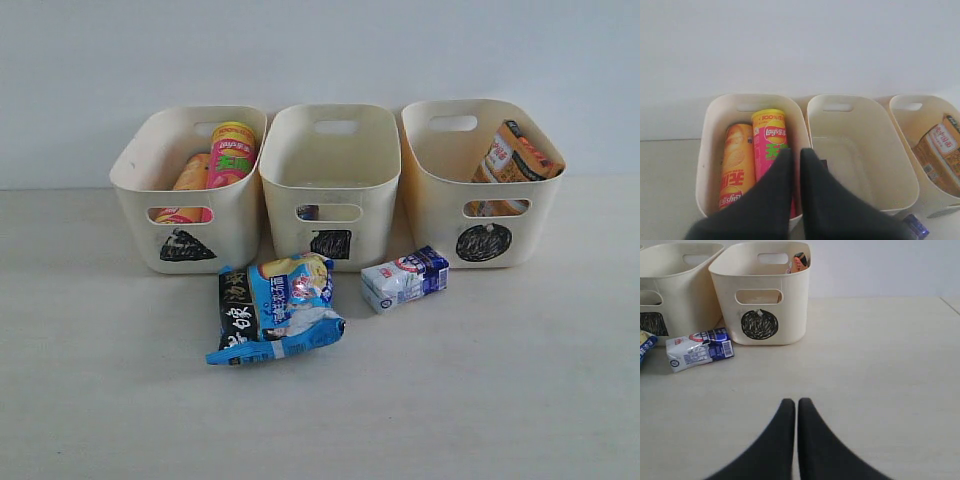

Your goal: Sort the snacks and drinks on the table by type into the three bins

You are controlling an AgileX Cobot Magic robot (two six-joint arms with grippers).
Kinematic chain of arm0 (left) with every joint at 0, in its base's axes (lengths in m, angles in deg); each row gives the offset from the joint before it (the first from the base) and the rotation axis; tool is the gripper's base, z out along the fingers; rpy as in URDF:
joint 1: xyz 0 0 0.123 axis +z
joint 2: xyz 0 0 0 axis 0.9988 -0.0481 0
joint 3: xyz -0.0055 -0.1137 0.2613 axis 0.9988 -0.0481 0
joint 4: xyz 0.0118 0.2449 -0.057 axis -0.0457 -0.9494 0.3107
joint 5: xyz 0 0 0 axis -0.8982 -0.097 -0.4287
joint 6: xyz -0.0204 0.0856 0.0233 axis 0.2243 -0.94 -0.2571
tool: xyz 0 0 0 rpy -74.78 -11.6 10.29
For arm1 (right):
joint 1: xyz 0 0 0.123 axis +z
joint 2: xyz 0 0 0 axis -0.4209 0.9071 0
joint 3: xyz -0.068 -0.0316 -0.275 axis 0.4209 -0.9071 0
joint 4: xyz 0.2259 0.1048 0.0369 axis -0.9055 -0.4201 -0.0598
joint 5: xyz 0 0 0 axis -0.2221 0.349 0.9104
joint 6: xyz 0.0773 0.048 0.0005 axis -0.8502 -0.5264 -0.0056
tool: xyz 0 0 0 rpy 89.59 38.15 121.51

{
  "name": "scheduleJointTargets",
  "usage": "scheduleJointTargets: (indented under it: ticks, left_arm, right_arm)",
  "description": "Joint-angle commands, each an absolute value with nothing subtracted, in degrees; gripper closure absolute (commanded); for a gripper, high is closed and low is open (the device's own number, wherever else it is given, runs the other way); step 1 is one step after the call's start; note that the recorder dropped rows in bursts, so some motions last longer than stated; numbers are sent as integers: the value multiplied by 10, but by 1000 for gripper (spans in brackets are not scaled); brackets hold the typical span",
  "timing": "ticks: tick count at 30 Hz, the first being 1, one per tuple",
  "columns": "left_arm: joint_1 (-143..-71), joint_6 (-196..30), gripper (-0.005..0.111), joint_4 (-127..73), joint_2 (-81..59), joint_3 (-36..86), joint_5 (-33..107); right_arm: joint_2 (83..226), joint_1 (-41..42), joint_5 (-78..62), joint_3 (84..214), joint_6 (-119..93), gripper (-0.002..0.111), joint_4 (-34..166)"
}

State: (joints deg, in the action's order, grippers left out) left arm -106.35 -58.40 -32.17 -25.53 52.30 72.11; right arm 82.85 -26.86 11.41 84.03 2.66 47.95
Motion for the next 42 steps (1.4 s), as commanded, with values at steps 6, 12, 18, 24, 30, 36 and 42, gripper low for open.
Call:
scheduleJointTargets:
  ticks: [6,12,18,24,30,36,42]
  left_arm:
    - [-1062,-590,102,-303,-104,393,704]
    - [-1062,-610,102,-268,-19,304,710]
    - [-1062,-651,102,-199,43,242,747]
    - [-1062,-680,102,-182,107,190,732]
    - [-1062,-680,102,-182,206,117,663]
    - [-1062,-678,102,-182,305,36,580]
    - [-1062,-678,102,-182,400,-47,509]
  right_arm:
    - [825,-271,109,841,29,108,481]
    - [825,-271,109,841,29,108,481]
    - [825,-271,109,841,29,108,481]
    - [825,-271,109,841,29,108,481]
    - [825,-271,109,841,29,108,481]
    - [825,-271,109,841,29,108,481]
    - [825,-271,109,841,29,108,481]
